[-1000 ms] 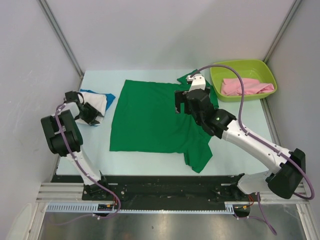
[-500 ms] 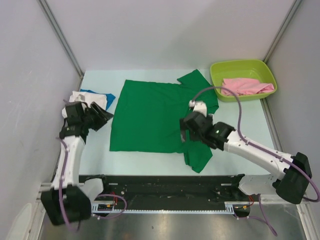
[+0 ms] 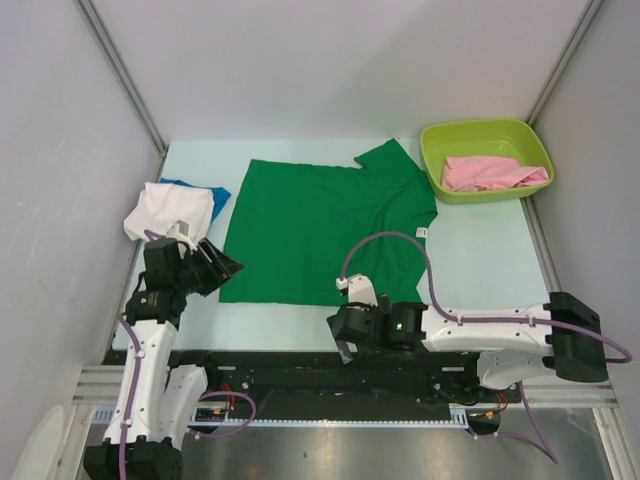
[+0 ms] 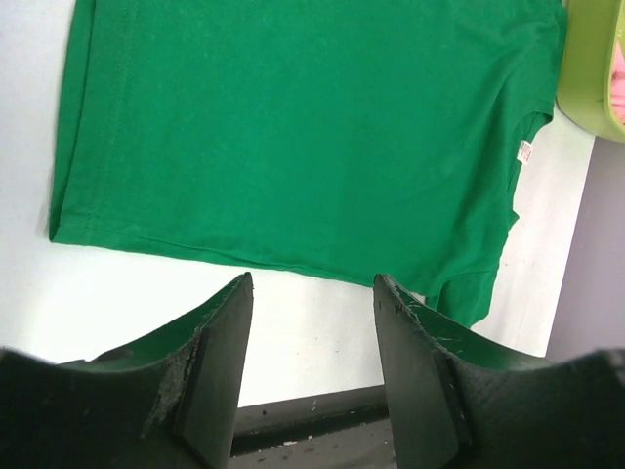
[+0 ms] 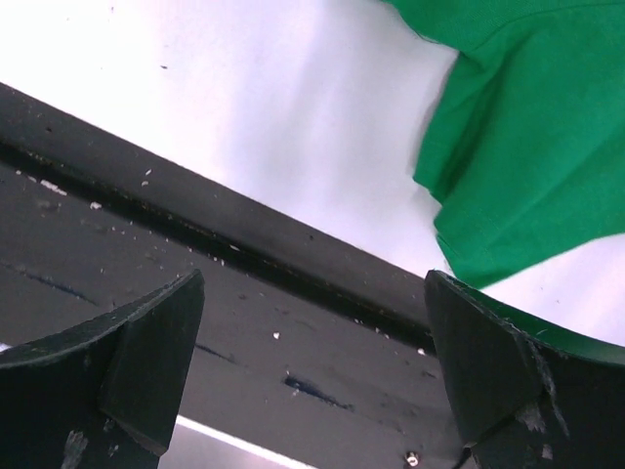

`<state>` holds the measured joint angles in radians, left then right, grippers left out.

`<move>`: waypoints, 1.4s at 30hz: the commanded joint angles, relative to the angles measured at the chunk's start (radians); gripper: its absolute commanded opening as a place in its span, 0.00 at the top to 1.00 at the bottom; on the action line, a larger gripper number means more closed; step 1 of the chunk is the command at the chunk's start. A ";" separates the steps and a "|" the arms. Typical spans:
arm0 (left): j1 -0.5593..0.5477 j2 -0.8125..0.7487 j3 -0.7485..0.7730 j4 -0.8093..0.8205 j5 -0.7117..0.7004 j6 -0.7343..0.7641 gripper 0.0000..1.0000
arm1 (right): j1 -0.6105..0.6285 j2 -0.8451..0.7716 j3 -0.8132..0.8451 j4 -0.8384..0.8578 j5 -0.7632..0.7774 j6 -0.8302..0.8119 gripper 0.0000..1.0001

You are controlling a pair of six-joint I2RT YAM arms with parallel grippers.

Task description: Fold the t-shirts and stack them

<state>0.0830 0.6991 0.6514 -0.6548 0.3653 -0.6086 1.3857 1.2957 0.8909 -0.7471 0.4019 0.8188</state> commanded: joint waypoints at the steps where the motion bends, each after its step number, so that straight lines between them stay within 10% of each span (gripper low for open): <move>1: -0.005 -0.026 -0.024 0.000 0.004 0.027 0.43 | -0.020 0.074 -0.001 0.110 0.015 -0.013 0.00; 14: -0.005 0.010 -0.052 0.061 0.037 0.029 0.43 | -0.238 0.185 -0.020 0.245 -0.066 -0.179 0.10; 31: -0.006 0.013 -0.052 0.063 0.037 0.030 0.43 | -0.212 0.218 -0.118 0.287 -0.106 -0.136 0.32; 42: -0.006 0.011 -0.050 0.061 0.031 0.033 0.43 | -0.203 0.211 -0.152 0.314 -0.109 -0.109 0.83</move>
<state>0.0822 0.7197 0.6010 -0.6121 0.3801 -0.6010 1.1625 1.4914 0.7639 -0.4614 0.3496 0.6621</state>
